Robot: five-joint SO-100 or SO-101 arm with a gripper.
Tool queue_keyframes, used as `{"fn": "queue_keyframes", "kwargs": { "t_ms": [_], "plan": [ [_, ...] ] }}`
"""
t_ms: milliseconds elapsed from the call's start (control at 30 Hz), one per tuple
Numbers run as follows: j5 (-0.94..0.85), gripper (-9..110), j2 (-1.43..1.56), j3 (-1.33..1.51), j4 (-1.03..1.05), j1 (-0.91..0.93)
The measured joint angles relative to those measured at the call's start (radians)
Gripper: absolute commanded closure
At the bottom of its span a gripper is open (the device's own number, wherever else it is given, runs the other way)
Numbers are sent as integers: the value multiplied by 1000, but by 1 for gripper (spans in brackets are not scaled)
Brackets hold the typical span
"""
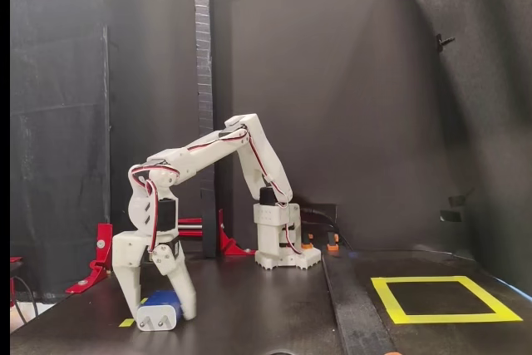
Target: Grasp the block and place it in the designated area.
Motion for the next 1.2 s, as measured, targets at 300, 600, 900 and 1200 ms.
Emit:
{"fn": "queue_keyframes", "kwargs": {
  "t_ms": [300, 600, 900, 1200],
  "plan": [
    [2, 84, 0, 0, 18, 0],
    [2, 84, 0, -2, 21, 0],
    [2, 84, 3, -91, 175, 0],
    [20, 84, 153, -92, 296, -29]
  ]
}}
